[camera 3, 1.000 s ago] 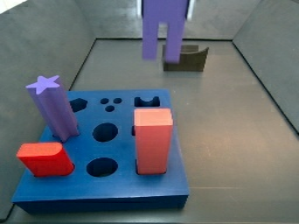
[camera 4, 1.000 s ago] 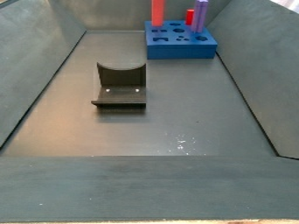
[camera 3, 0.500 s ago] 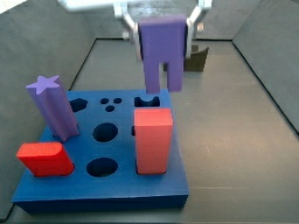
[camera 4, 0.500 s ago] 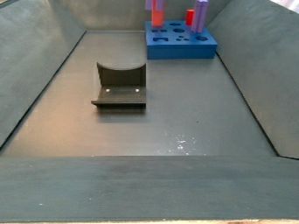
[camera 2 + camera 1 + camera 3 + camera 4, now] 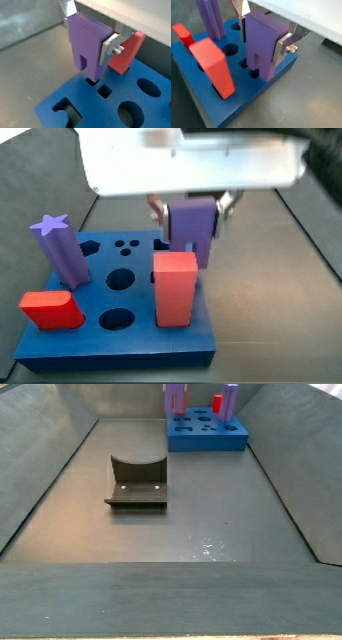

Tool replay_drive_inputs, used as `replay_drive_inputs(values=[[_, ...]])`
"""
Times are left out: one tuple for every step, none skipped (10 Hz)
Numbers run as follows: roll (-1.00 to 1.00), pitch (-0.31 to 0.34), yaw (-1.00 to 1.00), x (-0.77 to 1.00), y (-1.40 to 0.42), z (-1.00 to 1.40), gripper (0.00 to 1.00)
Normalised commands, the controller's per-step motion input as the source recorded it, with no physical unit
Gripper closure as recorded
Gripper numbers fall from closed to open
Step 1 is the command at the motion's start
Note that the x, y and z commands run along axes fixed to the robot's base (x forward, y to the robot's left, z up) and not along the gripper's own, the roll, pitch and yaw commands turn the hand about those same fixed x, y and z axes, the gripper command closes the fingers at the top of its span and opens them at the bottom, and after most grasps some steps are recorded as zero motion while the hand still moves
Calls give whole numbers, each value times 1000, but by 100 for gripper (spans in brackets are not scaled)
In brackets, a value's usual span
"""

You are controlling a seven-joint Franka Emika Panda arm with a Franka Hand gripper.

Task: Pick up the double-square object. Move up. Rotate the double-square object. Move to above the board. Insert the double-square object.
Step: Insert the double-square object.

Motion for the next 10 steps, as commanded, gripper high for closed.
replay_drive_inputs(values=[[-77,46,0,-40,0,-100,100],[-69,-103,0,-206,0,-80,100],[-54,-189,0,-280,0,-77,100],[-43,-197,0,-334,0,-149,100],[-71,-203,0,-371,0,-174,100],[-26,-189,0,-323,0,-226,100],[0,-140,0,-171,0,-214,100],[0,-157,0,-189,0,-206,100],[0,-103,11,-111,-14,-174,100],[0,-69,17,-49,-11,-237,100]])
